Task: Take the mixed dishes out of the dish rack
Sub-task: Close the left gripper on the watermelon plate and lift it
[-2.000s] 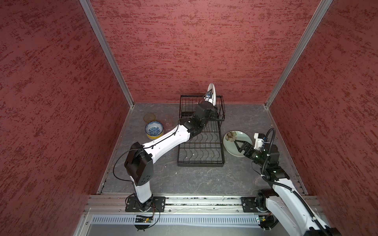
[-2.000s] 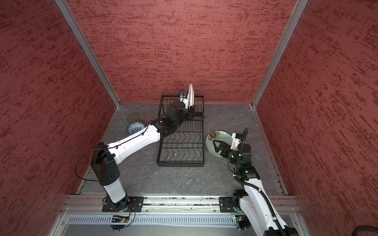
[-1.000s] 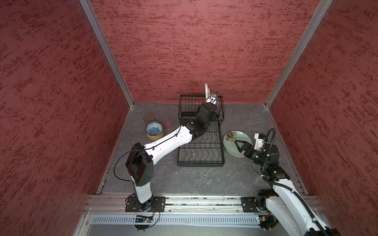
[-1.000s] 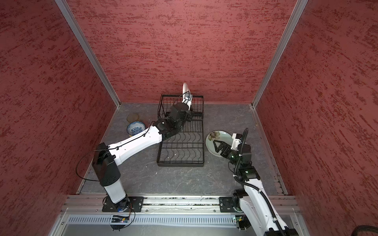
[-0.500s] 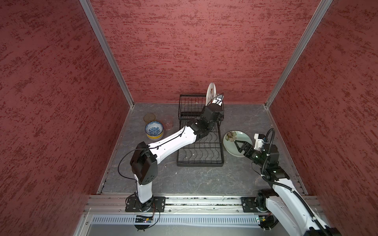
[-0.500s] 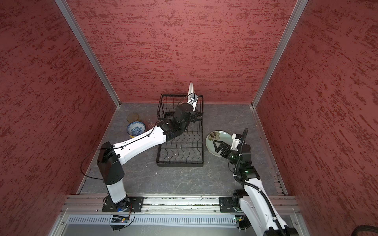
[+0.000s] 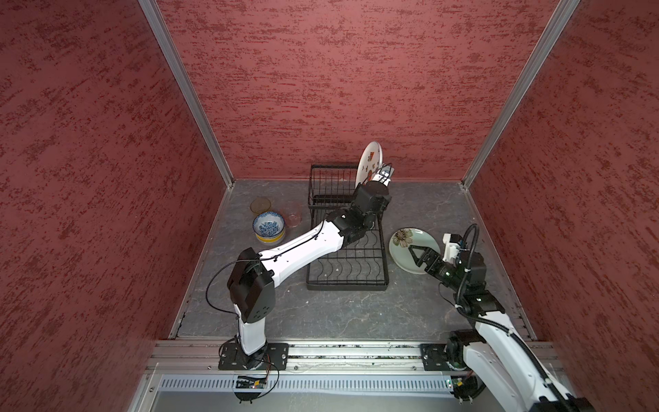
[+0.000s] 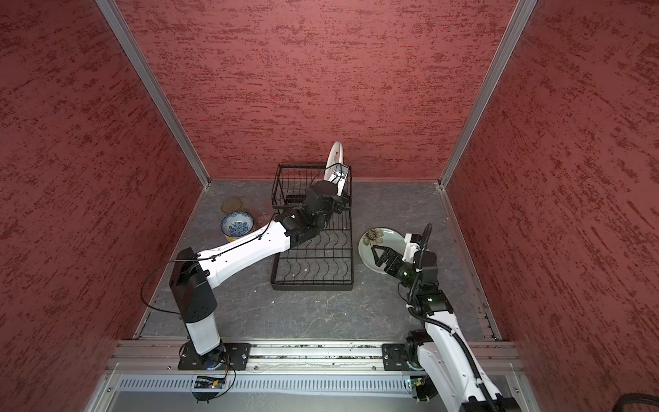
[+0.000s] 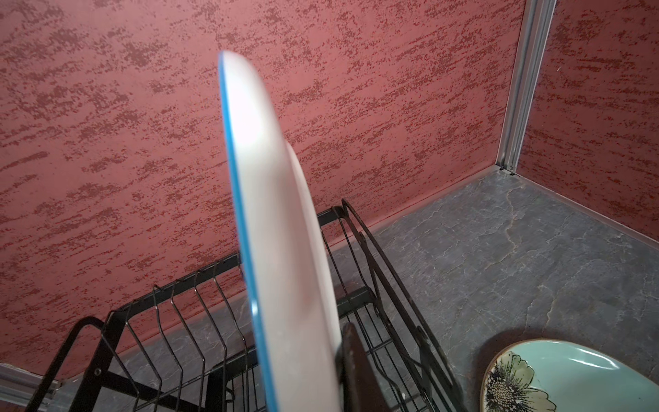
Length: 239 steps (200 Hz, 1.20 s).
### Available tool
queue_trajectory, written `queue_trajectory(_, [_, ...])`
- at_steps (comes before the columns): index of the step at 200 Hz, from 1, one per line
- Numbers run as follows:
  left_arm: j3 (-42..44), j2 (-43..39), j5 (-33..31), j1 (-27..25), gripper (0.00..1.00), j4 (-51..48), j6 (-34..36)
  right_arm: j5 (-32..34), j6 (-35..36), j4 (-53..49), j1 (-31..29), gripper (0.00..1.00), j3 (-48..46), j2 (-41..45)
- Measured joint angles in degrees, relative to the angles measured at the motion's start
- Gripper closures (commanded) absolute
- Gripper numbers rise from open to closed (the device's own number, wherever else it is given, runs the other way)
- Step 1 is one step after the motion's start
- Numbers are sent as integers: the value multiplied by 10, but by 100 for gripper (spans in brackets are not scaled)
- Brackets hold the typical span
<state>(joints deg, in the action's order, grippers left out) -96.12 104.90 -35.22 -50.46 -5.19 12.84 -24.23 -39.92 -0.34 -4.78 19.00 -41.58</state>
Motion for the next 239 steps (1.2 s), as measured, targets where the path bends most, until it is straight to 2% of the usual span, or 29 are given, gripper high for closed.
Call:
queue_trajectory(91, [4,-2,5,3,100,13,1,0,-3,0,0,1,-5,0])
queue_trajectory(163, [83,-57,64,11,100,76,-1,0,-9,1,0,1,-16,-9])
queue_trajectory(239, [134,-85,80,10,100,143,12,0,-15,1,0,1,-16,-11])
